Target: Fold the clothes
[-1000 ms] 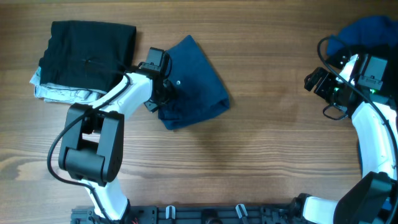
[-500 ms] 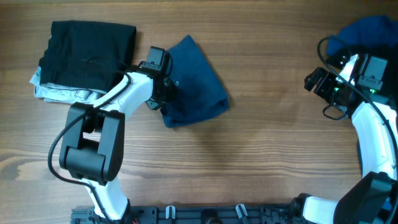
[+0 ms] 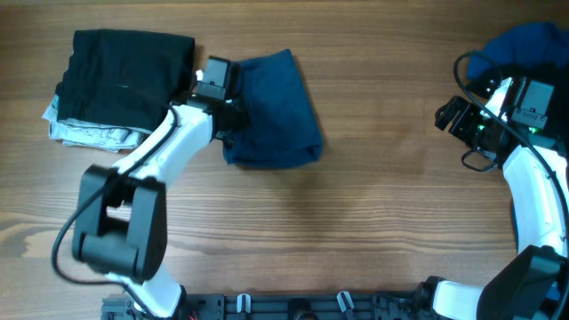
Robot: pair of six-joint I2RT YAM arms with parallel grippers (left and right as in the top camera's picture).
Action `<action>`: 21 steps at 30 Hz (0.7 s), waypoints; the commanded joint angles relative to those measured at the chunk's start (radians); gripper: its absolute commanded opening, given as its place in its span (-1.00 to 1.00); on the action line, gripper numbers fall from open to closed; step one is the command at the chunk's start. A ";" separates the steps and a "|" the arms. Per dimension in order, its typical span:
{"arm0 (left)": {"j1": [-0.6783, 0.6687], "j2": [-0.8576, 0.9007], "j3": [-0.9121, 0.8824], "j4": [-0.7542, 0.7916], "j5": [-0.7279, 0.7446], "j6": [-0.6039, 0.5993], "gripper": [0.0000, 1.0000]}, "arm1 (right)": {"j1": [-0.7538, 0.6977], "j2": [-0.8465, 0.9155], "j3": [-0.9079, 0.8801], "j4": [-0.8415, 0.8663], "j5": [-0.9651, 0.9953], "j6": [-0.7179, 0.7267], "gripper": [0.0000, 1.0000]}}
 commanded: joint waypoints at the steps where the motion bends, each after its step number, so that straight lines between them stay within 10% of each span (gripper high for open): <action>1: 0.004 -0.101 0.014 0.057 -0.086 0.065 -0.92 | 0.002 0.007 0.006 0.002 0.021 0.007 1.00; 21: 0.114 -0.250 0.014 0.392 -0.332 0.126 -0.92 | 0.002 0.007 0.006 0.002 0.021 0.007 1.00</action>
